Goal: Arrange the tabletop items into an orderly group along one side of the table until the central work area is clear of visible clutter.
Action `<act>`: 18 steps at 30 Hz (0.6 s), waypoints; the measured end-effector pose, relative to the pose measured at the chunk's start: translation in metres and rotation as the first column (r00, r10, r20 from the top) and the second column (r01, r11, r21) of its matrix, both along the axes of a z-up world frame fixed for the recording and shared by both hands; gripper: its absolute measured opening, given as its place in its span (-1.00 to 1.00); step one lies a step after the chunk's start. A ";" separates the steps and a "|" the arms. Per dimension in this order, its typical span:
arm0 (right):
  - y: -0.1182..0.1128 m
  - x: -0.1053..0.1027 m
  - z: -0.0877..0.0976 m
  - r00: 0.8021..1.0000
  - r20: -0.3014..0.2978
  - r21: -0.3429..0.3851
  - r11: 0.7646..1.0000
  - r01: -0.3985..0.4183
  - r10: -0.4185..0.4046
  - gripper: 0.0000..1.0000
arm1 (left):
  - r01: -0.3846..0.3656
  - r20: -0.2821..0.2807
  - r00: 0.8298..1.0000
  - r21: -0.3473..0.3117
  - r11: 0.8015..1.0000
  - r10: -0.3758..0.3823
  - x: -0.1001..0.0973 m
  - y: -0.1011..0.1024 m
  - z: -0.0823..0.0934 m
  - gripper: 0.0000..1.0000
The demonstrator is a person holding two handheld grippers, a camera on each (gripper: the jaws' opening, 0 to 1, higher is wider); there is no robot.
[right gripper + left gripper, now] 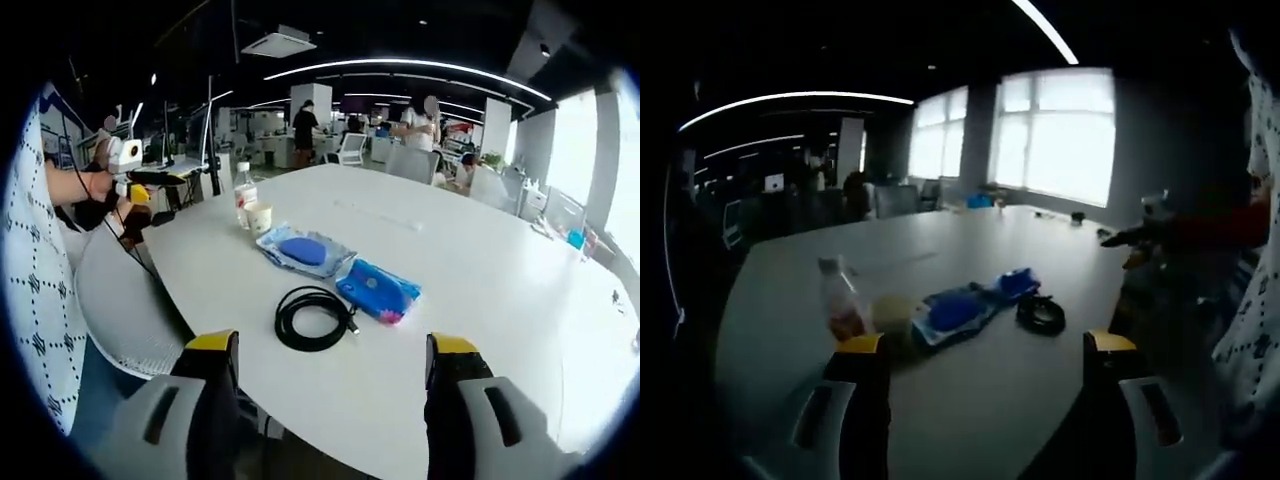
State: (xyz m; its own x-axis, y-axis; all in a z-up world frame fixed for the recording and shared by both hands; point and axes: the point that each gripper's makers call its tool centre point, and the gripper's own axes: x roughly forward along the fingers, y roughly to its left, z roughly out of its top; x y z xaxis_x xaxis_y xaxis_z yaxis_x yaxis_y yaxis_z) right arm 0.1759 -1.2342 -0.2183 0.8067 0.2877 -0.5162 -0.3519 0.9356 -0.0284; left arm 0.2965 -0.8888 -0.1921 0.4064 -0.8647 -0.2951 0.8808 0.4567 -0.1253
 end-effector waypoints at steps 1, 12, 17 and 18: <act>0.001 0.000 0.000 1.000 0.000 0.000 1.000 -0.001 0.001 0.50 | 0.001 0.004 1.000 -0.001 1.000 -0.001 -0.001 0.000 0.000 0.53; 0.011 0.003 -0.002 1.000 -0.003 0.019 1.000 -0.002 0.002 0.74 | -0.006 -0.009 1.000 0.013 1.000 0.006 -0.013 0.003 -0.005 0.77; 0.014 0.001 -0.007 1.000 -0.019 0.012 1.000 -0.013 0.013 0.83 | 0.017 -0.027 1.000 0.080 0.997 -0.015 -0.024 0.005 -0.020 0.93; 0.014 0.001 -0.008 1.000 -0.022 0.010 1.000 -0.013 0.014 0.82 | 0.016 -0.033 0.999 0.079 0.997 -0.013 -0.025 0.006 -0.022 0.93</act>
State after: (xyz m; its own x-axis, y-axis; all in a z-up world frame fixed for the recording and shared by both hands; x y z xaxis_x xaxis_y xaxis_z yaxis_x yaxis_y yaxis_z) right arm 0.1768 -1.2197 -0.2266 0.7912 0.3036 -0.5310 -0.3649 0.9310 -0.0114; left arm 0.2720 -0.8832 -0.2137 0.3830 -0.8439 -0.3758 0.8834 0.4535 -0.1180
